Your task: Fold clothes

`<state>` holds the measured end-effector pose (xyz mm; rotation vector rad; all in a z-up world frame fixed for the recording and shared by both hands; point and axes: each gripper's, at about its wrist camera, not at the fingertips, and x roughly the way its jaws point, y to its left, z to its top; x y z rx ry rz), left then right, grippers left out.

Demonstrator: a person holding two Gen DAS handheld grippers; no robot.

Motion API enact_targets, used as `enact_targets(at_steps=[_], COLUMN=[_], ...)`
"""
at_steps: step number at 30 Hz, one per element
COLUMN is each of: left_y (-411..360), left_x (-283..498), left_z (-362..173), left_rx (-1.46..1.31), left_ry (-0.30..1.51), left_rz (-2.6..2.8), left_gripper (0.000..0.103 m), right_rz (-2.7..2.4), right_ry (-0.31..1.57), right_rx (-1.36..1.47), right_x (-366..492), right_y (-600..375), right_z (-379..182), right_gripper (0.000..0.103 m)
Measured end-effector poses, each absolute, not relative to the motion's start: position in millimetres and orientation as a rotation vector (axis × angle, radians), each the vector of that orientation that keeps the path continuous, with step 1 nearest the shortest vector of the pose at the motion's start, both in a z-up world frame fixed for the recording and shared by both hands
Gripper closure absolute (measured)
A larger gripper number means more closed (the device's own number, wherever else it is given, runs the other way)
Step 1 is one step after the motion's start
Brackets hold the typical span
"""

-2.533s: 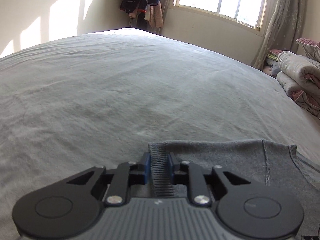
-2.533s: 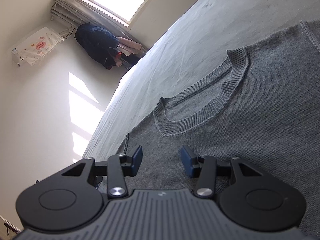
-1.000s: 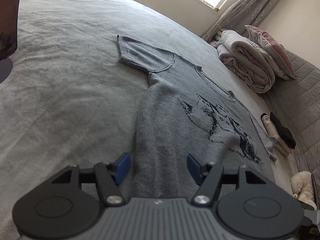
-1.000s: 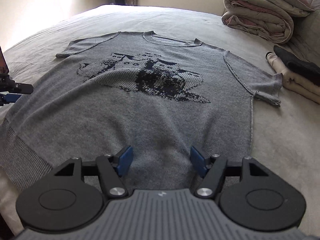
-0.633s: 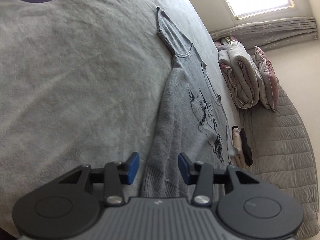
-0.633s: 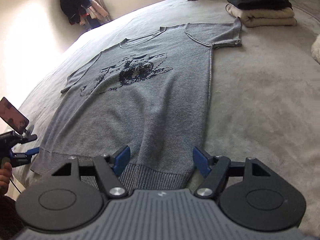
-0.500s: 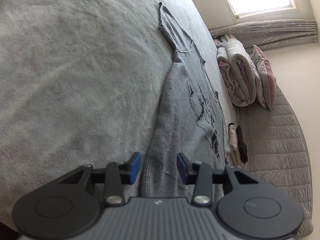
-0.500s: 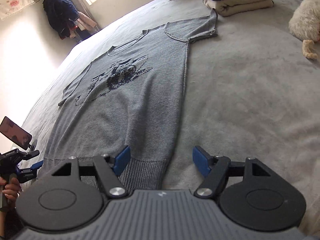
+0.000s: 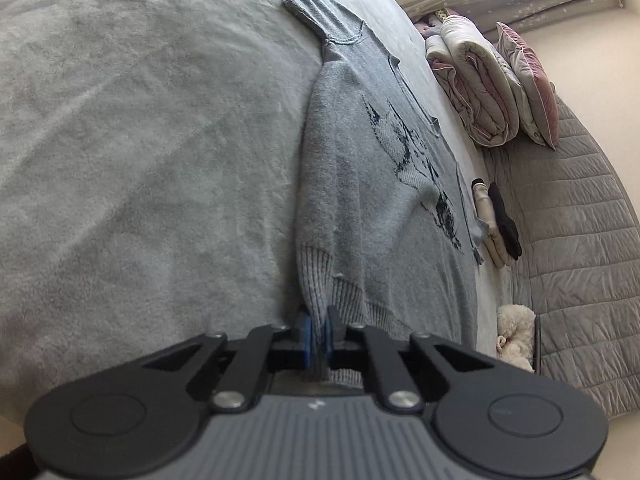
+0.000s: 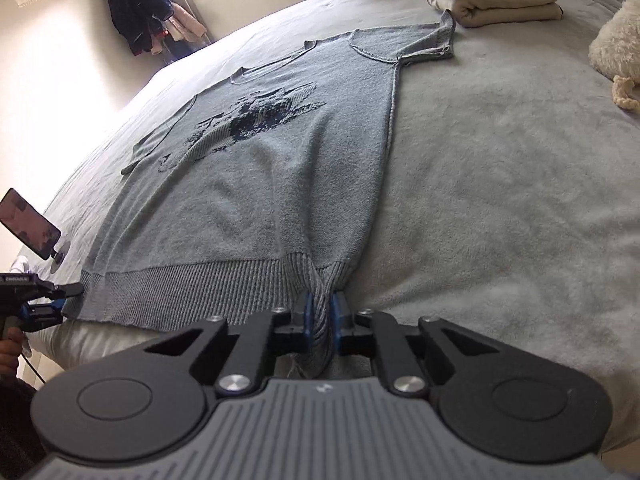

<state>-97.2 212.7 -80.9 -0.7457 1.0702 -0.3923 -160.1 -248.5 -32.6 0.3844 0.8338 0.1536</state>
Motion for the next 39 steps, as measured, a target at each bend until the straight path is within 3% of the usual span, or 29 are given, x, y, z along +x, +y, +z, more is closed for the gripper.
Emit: enact_targets(at_steps=[5,11,13,15,17,20,28,35,36,37,38,39], left_y=[208.9,210.2,214.8,219.7,226.2,233.1,234.0,225.5,223.9,222.2,220.6,219.0], left_x=[-103.3,-105.9,-104.3,-101.6,-93.9,-75.3,-25.4,-12.0,-11.4,-10.8,-10.2,-9.6], left_z=[-78.7,-75.7,-73.6,-71.5,-69.5,-71.4,-83.2,-79.8,-78.8,-77.7,-76.6,-75.6], left_rx=[-0.633,-0.57,-0.59,-0.612,-0.651,-0.74,-0.975,-0.939,-0.923,-0.907,-0.892,-0.876], left_ry=[1.1,1.113,1.101,1.089,1.069,1.083,1.072,0.997,0.984,0.97,0.957,0.943], left_rz=[-0.424,-0.454,-0.456,-0.454,-0.433,-0.37,-0.232,-0.15,-0.14,-0.13,-0.12,-0.111], left_gripper=[0.097,0.096,0.093,0.08,0.067,0.062,0.062,0.064,0.066,0.067,0.091,0.1], right_rz=[0.141,0.107,0.131,0.157,0.179,0.177,0.117,0.105,0.136,0.156,0.158,0.144], right_ry=[0.785,0.935,0.945,0.96,0.973,0.971,0.933,0.849,0.839,0.842,0.858,0.862], right_rx=[0.321,0.189,0.178,0.172,0.189,0.227,0.524,0.635,0.637,0.632,0.611,0.591], right_x=[-177.4,-162.3,-159.5,-156.2,-150.0,-135.4,-66.2,-46.8,-44.8,-43.7,-42.0,-43.3], right_y=[-254.1,-247.3,-246.6,-246.4,-249.9,-259.3,-303.2,-317.9,-316.5,-313.9,-310.6,-310.7], right_z=[-7.1,-40.9,-37.1,-32.9,-28.8,-19.0,-21.8,-47.6,-47.8,-50.0,-53.2,-53.0], right_gripper=[0.093,0.092,0.081,0.07,0.045,0.042,0.042,0.052,0.057,0.073,0.09,0.098])
